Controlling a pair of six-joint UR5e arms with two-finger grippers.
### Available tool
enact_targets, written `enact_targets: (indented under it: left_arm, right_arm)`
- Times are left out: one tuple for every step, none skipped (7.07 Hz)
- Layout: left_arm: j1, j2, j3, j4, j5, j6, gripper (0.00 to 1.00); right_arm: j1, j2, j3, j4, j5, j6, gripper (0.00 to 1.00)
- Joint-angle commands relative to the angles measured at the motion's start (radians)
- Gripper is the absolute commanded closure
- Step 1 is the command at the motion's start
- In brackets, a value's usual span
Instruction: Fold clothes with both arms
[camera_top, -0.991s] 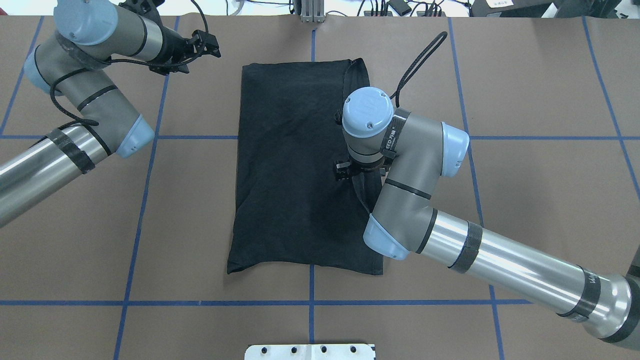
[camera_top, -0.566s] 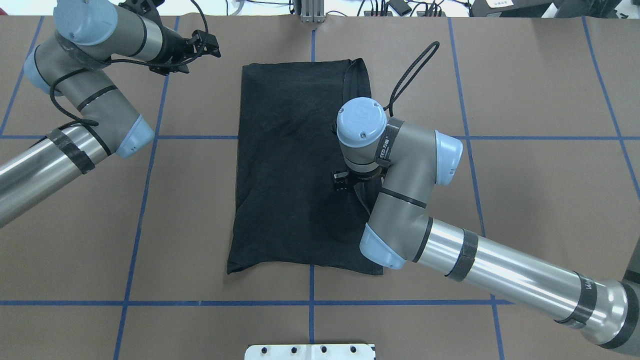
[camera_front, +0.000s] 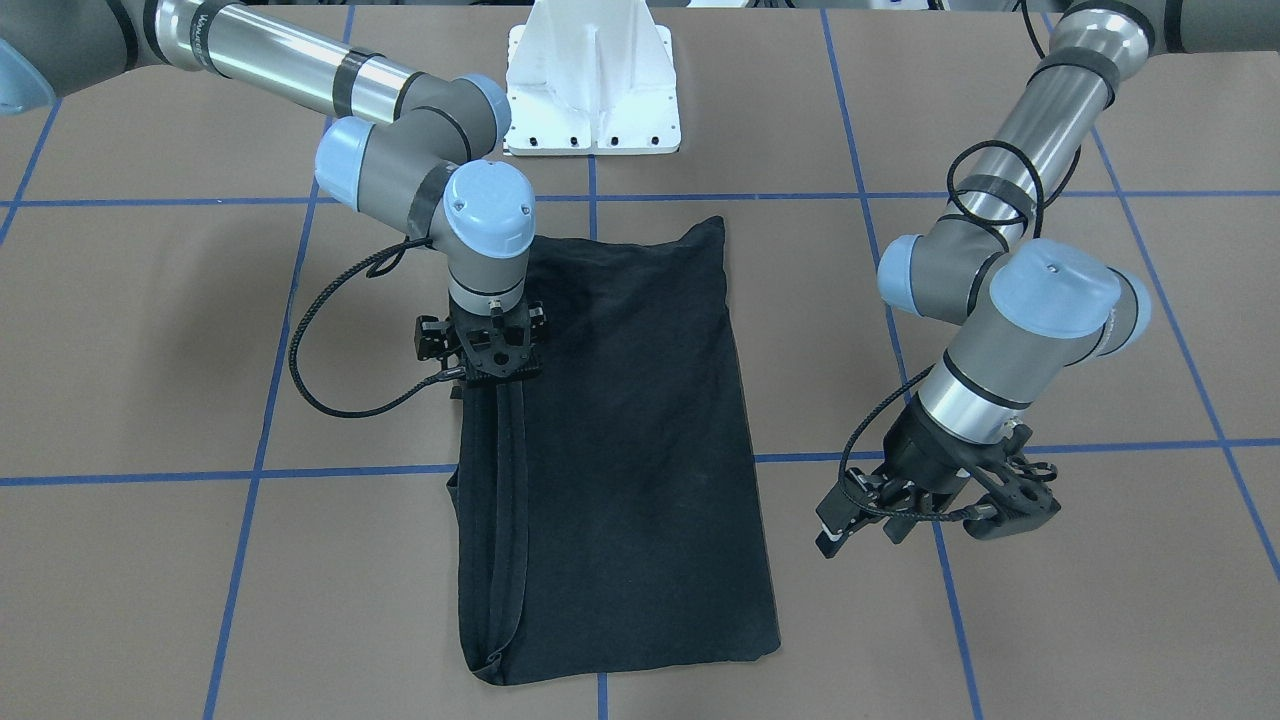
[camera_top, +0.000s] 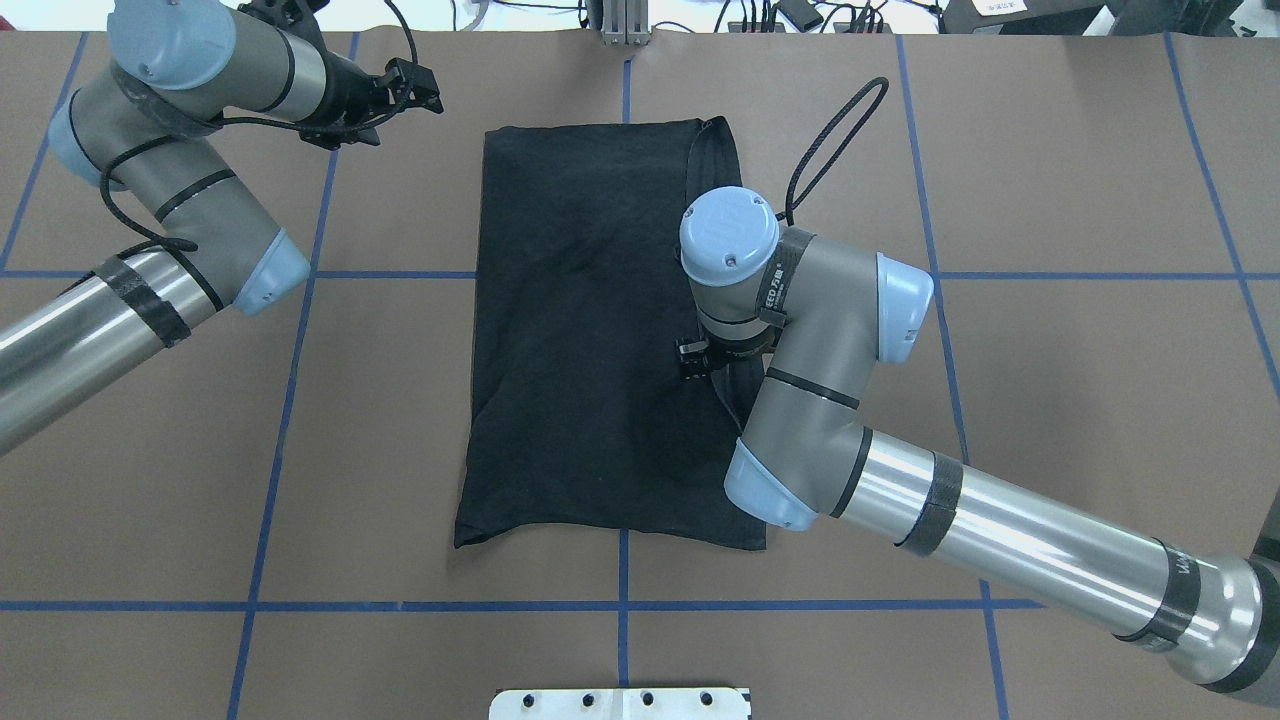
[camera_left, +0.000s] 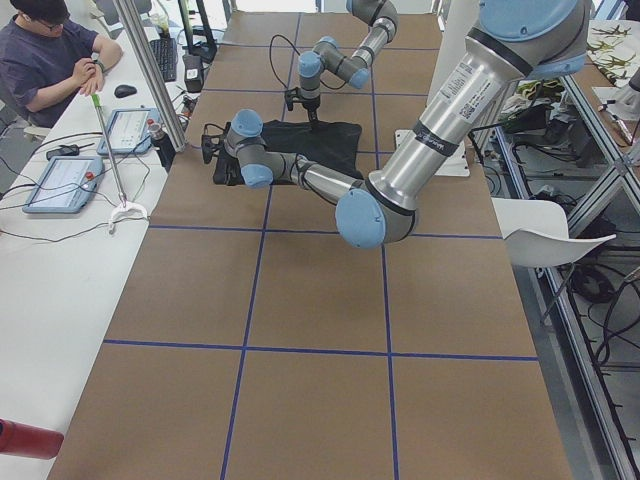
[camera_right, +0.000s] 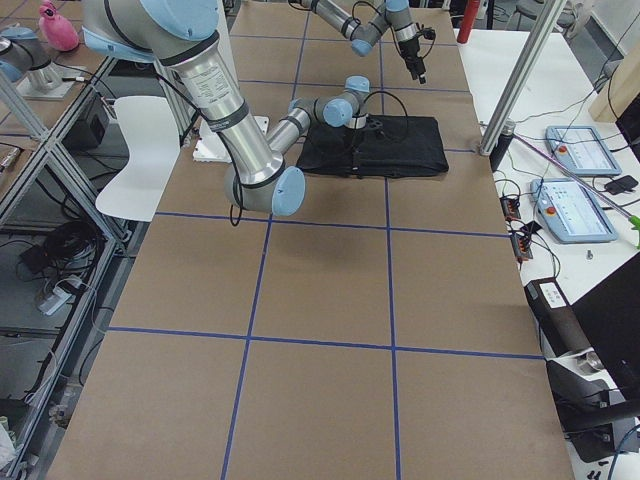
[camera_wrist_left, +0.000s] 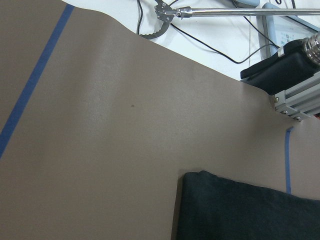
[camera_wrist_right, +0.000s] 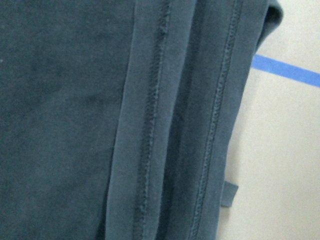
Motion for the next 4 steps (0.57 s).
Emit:
enact_targets:
  left_arm:
    - [0.000,0.000,-0.001,0.000,0.000,-0.001,0.00]
    - [0.002,-0.002,-0.001,0.000,0.000,-0.001,0.00]
    - [0.003,-0.003,-0.001,0.000,0.000,-0.002,0.00]
    - [0.006,-0.003,-0.002,0.000,0.000,-0.002,0.00]
  right_arm:
    - [0.037,-0.016,0.003,-0.001,0.025,-0.026,0.00]
    - [0.060,-0.031,0.003,-0.001,0.056,-0.043,0.00]
    - [0.078,-0.054,0.008,0.000,0.058,-0.074,0.00]
    - [0.085,-0.080,0.032,0.000,0.059,-0.083,0.00]
